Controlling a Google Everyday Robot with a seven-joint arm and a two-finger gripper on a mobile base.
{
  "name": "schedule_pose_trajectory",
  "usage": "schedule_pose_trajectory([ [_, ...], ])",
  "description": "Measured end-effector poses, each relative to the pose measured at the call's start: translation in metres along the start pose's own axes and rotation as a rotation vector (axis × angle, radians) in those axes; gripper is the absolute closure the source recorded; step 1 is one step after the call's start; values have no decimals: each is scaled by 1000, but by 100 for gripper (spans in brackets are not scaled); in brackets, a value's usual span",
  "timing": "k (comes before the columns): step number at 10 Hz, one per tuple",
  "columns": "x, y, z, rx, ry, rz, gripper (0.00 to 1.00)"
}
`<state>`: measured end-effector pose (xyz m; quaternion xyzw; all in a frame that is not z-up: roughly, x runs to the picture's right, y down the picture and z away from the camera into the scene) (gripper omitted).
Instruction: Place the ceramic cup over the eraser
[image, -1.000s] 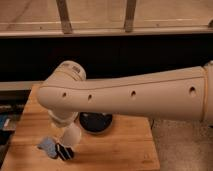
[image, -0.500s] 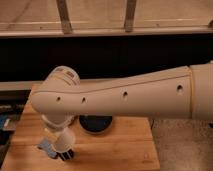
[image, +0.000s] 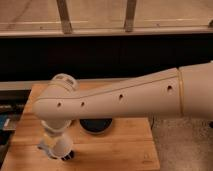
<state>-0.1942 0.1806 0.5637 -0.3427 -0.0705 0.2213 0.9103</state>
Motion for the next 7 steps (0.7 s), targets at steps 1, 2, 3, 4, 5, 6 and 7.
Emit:
schedule_pose_trajectory([
  [1, 2, -3, 5, -1, 1, 5, 100],
  [2, 5, -5, 8, -2, 2, 11, 100],
  [3, 7, -7, 13, -1, 8, 18, 100],
  [4, 10, -9, 22, -8, 14, 22, 100],
  [5, 11, -9, 28, -16, 17, 23, 100],
  [6, 13, -10, 35, -29, 18, 25, 100],
  [7, 13, -11, 39, -45, 17, 12, 100],
])
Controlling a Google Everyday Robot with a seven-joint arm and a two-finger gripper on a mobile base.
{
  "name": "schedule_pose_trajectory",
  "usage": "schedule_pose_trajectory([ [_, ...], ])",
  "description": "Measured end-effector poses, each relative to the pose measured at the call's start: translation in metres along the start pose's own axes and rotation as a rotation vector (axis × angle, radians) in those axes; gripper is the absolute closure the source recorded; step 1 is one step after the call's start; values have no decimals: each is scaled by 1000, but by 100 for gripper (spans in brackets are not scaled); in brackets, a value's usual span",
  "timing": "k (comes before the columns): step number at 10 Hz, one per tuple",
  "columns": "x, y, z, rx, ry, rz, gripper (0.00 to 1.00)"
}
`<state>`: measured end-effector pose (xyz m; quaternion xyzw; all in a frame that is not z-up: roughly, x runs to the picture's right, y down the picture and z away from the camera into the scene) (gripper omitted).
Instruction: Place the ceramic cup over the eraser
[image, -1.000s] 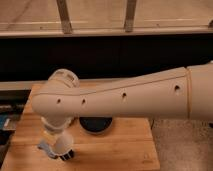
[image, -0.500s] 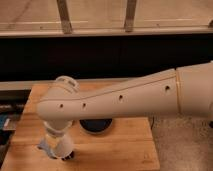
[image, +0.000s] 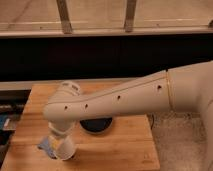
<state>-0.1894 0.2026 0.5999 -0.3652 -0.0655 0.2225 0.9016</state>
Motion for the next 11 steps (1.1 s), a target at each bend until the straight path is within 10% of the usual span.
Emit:
schedule_pose_trajectory([
  [2, 0, 0, 1, -6, -1, -6, 94],
  [9, 0, 0, 1, -6, -1, -6, 24],
  [11, 0, 0, 1, -6, -1, -5, 20],
])
